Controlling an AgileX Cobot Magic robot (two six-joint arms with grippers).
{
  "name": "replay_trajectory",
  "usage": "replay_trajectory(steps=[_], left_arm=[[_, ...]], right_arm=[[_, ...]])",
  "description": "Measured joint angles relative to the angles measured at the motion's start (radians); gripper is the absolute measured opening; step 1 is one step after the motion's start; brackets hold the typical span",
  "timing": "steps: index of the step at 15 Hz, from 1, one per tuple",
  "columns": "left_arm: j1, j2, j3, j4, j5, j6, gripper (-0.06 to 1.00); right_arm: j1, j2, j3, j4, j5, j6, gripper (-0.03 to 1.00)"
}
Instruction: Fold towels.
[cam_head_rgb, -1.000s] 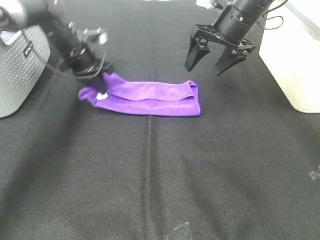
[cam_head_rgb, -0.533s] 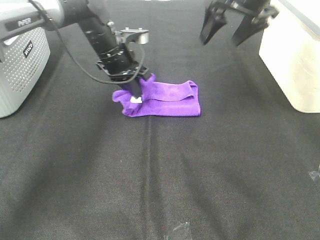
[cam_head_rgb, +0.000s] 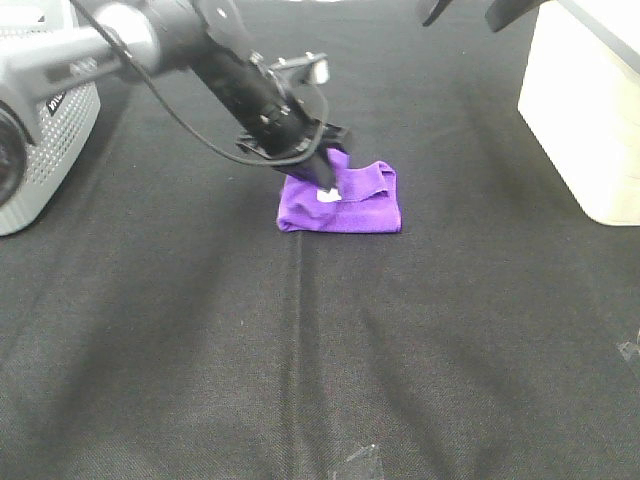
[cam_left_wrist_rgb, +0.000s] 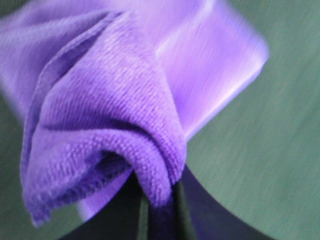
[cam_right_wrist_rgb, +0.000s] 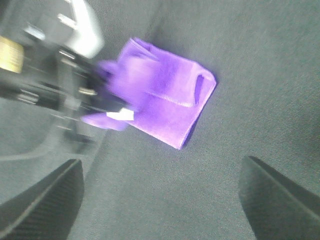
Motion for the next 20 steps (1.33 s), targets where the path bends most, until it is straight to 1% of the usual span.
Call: replay_trajectory(steps=[1,2,3,4,5,6,7,9,10,11,12,13,14,15,16,17,19,20], left_arm=[[-0.012,0.005,0.0,-0.014,-0.032,-0.003,0.29],[-0.026,0.007,0.0,-0.046,-0.077,-0.003,0.49],[-0.041,0.007,0.0,-0.105,-0.133,-0.003,0.62],[-0.054,0.007,0.0,-0.168,-0.189,0.002,0.69],[-0.063,0.007,0.0,-0.221,-0.222,0.025,0.71],[-0.07,0.007,0.0,-0.264,-0.232,0.048,0.72],[-0.072,0.007,0.0,-0.284,-0.233,0.067,0.73],[-0.07,-0.003,0.0,-0.284,-0.232,0.092,0.73],[-0.063,-0.019,0.0,-0.252,-0.221,0.101,0.73],[-0.053,-0.043,0.0,-0.209,-0.187,0.102,0.73],[-0.029,-0.084,0.0,-0.107,-0.105,0.069,0.73],[-0.022,-0.097,0.0,-0.057,-0.083,0.043,0.73],[-0.001,-0.129,0.0,0.053,-0.037,-0.024,0.73],[0.019,-0.161,0.0,0.142,0.002,-0.081,0.73],[0.04,-0.194,0.0,0.216,0.04,-0.117,0.73],[0.063,-0.227,0.0,0.267,0.087,-0.135,0.73],[0.13,-0.3,0.0,0.318,0.174,-0.145,0.73],[0.219,-0.358,0.0,0.347,0.189,-0.162,0.73]], right_arm=[[0.0,-0.012,0.0,0.0,0.001,0.001,0.81],[0.0,-0.025,0.0,0.004,0.001,0.001,0.81],[0.0,-0.046,0.002,0.006,0.001,0.001,0.81],[0.0,-0.064,0.003,0.006,0.002,0.001,0.81],[0.0,-0.082,0.008,0.006,0.002,0.001,0.81],[0.0,-0.095,0.015,0.008,0.003,0.001,0.81],[0.0,-0.104,0.022,0.008,0.003,0.001,0.81],[0.0,-0.107,0.043,0.008,0.002,0.001,0.81],[0.0,-0.11,0.056,0.007,0.002,0.001,0.81],[0.0,-0.121,0.067,0.0,0.002,0.001,0.81],[0.0,-0.133,0.071,-0.009,0.002,0.001,0.81],[0.0,-0.151,0.072,-0.021,0.002,0.001,0.81],[0.0,-0.167,0.072,-0.029,0.002,0.002,0.81],[0.0,-0.182,0.072,-0.044,0.002,0.01,0.81],[0.0,-0.197,0.072,-0.06,0.003,0.031,0.81],[0.0,-0.213,0.072,-0.085,0.003,0.055,0.81],[0.0,-0.258,0.072,-0.154,0.003,0.108,0.8],[0.0,-0.3,0.072,-0.234,0.004,0.155,0.8]])
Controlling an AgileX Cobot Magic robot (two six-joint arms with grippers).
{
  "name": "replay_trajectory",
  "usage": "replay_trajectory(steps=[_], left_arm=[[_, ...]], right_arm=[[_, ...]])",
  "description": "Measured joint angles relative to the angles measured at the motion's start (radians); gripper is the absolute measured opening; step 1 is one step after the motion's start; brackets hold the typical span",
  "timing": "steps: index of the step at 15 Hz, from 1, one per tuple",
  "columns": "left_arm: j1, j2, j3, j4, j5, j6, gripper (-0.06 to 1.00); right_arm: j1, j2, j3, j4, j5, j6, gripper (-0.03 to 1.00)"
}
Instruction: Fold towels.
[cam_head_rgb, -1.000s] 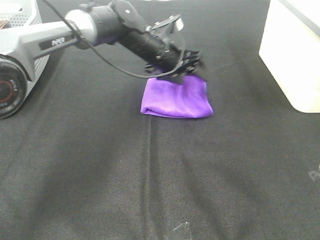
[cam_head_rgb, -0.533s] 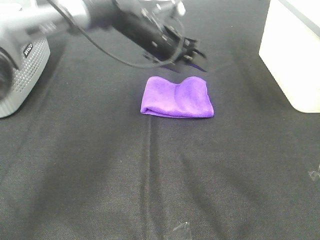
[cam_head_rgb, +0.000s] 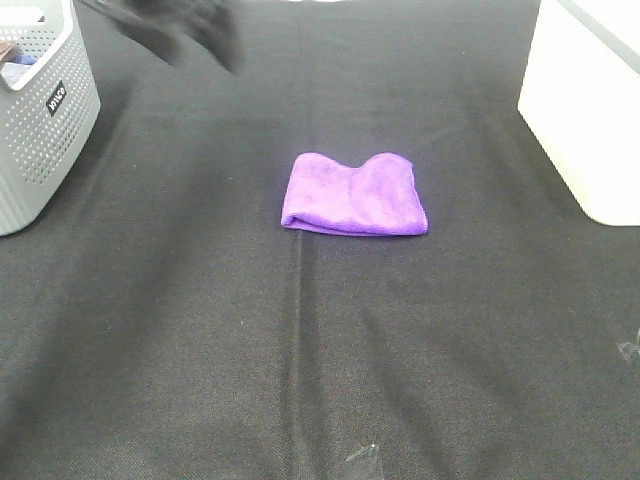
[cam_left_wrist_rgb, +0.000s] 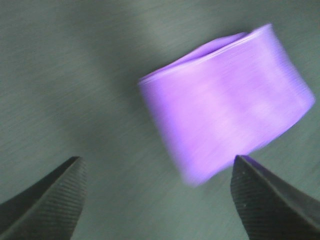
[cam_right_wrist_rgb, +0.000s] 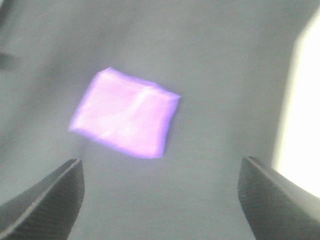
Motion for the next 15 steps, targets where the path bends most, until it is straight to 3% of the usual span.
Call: replay_trajectory(steps=[1,2,3,5,8,10,11,12,15], left_arm=[[0.055,-0.03,0.0,0.019,0.001,-0.011,0.73],[0.055,-0.03,0.0,0.019,0.001,-0.011,0.73],[0.177,-0.094,0.0,0.035,0.002,-0.021,0.73],[0.279,-0.157,0.006,0.035,0.002,-0.021,0.73],[0.41,-0.301,0.156,0.032,0.002,0.01,0.73],[0.441,-0.42,0.329,0.025,0.002,0.049,0.73],[0.441,-0.42,0.329,0.025,0.002,0.049,0.73],[0.442,-0.574,0.522,0.013,0.002,0.069,0.73],[0.442,-0.853,0.812,0.013,0.005,0.073,0.73]], right_arm=[[0.0,-0.021,0.0,-0.04,0.0,0.009,0.79],[0.0,-0.021,0.0,-0.04,0.0,0.009,0.79],[-0.001,-0.056,0.0,-0.091,0.0,0.023,0.78],[-0.001,-0.087,0.0,-0.112,0.0,0.038,0.76],[-0.045,-0.109,0.001,-0.116,0.0,0.073,0.76],[-0.123,-0.126,0.049,-0.024,-0.002,0.073,0.76],[-0.123,-0.126,0.049,-0.024,-0.002,0.073,0.76],[-0.14,-0.201,0.153,0.049,-0.002,0.038,0.76],[-0.14,-0.417,0.393,0.086,-0.002,0.027,0.76]])
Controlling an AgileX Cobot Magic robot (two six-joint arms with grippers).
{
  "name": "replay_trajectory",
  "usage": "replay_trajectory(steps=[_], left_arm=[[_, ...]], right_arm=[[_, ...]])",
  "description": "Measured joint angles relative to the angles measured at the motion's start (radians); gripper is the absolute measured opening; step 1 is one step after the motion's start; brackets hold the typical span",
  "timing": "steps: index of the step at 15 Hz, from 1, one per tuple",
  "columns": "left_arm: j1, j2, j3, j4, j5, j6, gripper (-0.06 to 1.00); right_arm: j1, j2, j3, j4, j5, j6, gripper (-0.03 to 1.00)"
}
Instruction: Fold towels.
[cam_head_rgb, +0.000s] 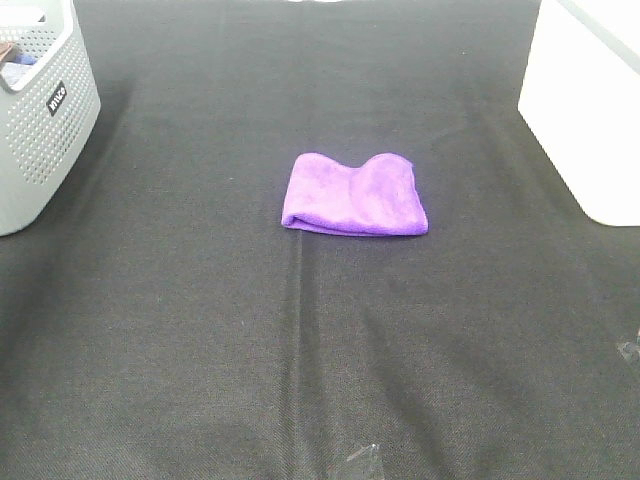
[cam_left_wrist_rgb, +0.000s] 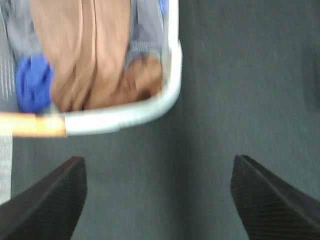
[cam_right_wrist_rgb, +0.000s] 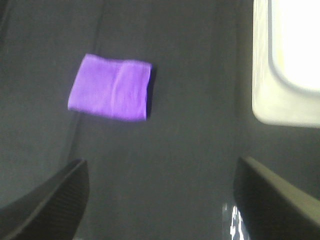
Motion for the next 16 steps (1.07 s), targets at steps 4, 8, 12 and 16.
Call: replay_trajectory(steps=[4,8,12,16], left_arm=[[0.0,-0.386,0.314,-0.001,-0.011,0.0,0.73],[0.0,-0.71,0.504,-0.004,-0.002,0.001,0.73],[-0.048,-0.936,0.63,-0.026,0.002,0.012,0.73],[-0.131,-1.052,0.771,-0.028,0.005,0.06,0.73]], right_arm=[[0.0,-0.325,0.392,-0.001,0.001,0.011,0.76],[0.0,-0.64,0.692,-0.065,0.003,0.011,0.76],[0.0,-0.902,0.811,-0.071,0.003,-0.032,0.76],[0.0,-1.09,0.844,-0.072,0.003,-0.05,0.76]])
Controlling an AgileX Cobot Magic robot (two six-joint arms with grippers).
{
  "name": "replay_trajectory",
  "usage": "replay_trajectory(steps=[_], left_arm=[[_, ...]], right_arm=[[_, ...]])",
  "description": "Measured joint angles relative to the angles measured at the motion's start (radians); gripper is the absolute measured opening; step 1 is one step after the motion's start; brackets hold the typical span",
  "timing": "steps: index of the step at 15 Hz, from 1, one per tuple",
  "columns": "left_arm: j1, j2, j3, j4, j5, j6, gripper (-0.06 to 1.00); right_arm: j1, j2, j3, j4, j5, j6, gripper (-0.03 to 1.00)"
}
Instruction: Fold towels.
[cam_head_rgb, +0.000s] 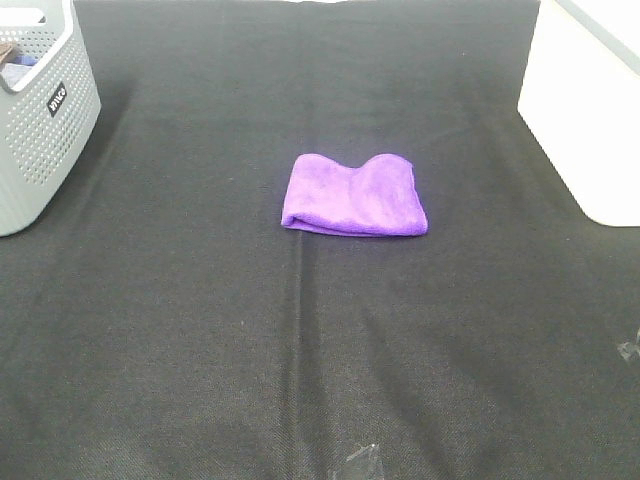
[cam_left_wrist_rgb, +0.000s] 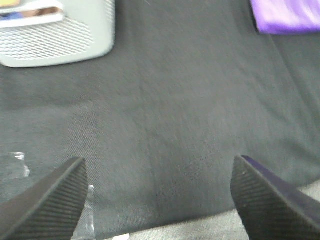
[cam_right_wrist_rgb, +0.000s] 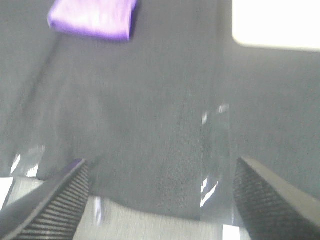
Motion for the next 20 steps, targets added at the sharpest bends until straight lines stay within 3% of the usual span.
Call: replay_trajectory(steps=[5,9,13,15,20], left_arm=[[-0.015,-0.15,0.06,0.028,0.0,-0.057,0.73],[-0.015,-0.325,0.133,0.032,0.001,-0.079,0.73],[-0.015,-0.328,0.164,0.052,-0.029,-0.079,0.73],[-0.015,-0.328,0.194,0.052,-0.106,-0.105,0.73],[-0.015,-0.328,0.202,0.049,-0.134,-0.16,0.73]], right_arm=[[0.0,-0.139,0.008,-0.08,0.001,0.0,0.76],[0.0,-0.139,0.146,-0.08,-0.02,0.025,0.76],[0.0,-0.139,0.205,-0.071,-0.132,0.025,0.76],[0.0,-0.139,0.208,-0.071,-0.134,0.025,0.76],[0.0,-0.138,0.228,-0.072,-0.123,0.025,0.76]])
